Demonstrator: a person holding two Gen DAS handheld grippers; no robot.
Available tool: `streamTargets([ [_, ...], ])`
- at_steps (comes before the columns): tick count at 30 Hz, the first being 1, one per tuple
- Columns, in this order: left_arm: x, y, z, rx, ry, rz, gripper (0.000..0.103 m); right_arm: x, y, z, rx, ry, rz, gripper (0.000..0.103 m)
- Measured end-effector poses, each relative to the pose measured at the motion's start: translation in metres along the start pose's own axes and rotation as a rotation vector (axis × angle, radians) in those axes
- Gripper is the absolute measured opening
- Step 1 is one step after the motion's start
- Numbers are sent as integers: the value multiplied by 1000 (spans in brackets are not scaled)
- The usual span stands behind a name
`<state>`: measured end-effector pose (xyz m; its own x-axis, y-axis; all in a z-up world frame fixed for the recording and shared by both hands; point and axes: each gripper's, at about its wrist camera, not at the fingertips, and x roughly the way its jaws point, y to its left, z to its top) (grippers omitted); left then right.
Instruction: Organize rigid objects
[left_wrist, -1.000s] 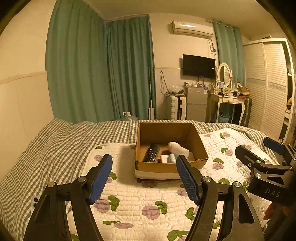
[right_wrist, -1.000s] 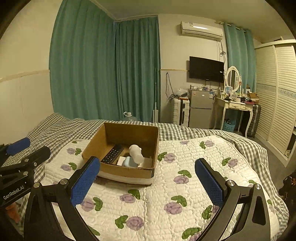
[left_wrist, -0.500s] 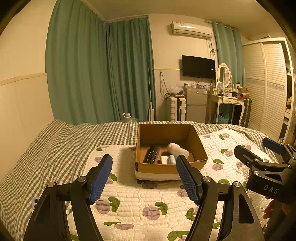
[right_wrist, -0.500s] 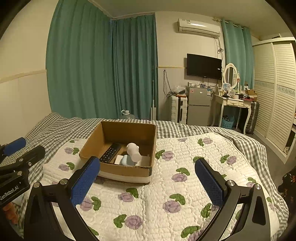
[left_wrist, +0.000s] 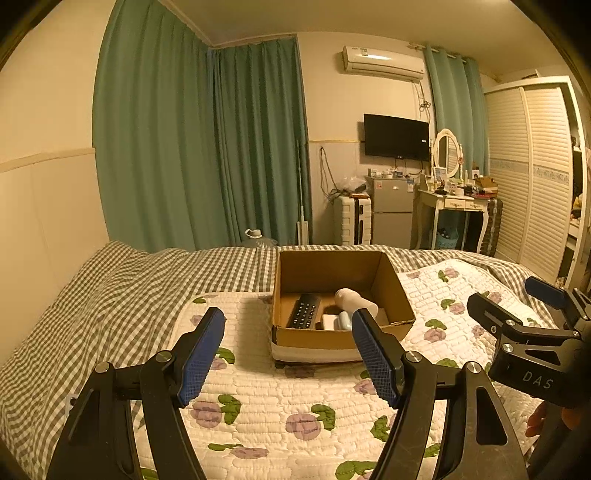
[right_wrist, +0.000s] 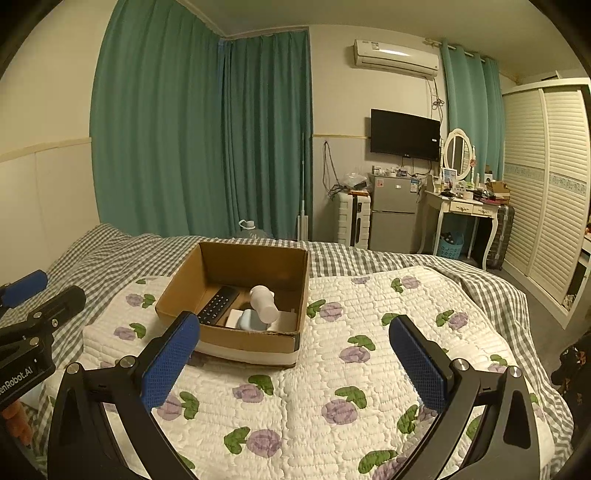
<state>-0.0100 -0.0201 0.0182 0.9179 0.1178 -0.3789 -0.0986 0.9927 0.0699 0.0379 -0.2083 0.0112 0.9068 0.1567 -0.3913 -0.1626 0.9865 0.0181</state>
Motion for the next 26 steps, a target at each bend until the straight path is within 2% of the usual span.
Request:
streamTargets([
  [26,3,0,-5,2,13,4,74,7,1,-7,6,31,-5,103],
])
